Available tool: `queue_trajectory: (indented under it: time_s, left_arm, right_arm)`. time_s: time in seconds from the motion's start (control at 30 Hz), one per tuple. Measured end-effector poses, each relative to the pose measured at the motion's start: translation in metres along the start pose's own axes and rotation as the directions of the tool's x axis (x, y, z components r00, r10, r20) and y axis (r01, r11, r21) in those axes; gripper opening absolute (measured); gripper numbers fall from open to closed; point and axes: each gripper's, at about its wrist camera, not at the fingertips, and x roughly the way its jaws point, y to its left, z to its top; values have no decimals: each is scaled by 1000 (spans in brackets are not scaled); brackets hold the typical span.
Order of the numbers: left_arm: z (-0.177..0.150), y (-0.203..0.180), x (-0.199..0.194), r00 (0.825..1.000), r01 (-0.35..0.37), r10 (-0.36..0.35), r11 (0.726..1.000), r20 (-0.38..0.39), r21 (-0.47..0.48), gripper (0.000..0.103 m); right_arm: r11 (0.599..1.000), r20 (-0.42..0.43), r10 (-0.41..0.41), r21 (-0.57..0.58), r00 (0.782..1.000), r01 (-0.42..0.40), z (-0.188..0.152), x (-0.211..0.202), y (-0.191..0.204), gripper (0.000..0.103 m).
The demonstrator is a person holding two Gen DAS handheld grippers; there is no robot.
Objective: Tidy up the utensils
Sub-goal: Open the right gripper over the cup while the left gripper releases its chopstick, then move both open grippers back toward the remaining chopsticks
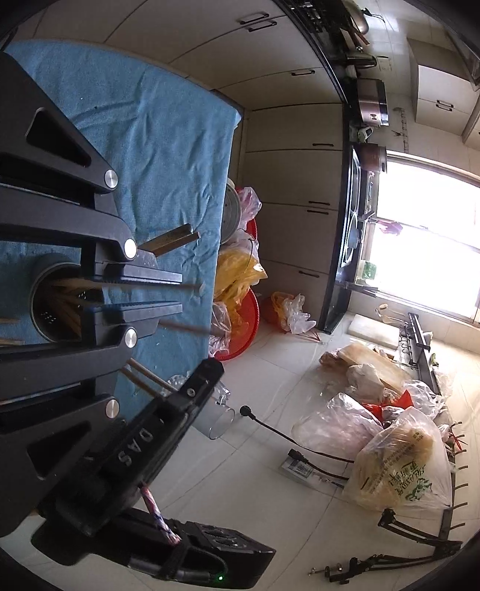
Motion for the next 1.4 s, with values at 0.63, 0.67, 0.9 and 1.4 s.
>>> queue_trajectory:
  time_s: [0.63,0.67,0.9,1.4]
  left_arm:
    - [-71,9,-94,999,-29,28,999,32,29,42]
    - [-81,9,-92,1000,-28,28,999,13,32,42]
    - [-173,-1,-36,970,3,12,998,-244,64,41]
    - [-216,-43,47,907,-22,128,965,-401,260,14]
  right_arm:
    - [992,-150,-116,-59,982,108,-103,-115,-53,48]
    - [991,-189,-125,-69,974,113,-119,-115,-58,48]
    - [990,-392,-115,-121,913,72,-200,-101,-63,36]
    - [972,-435,-191,-208,880,108,-222,-68,-52,30]
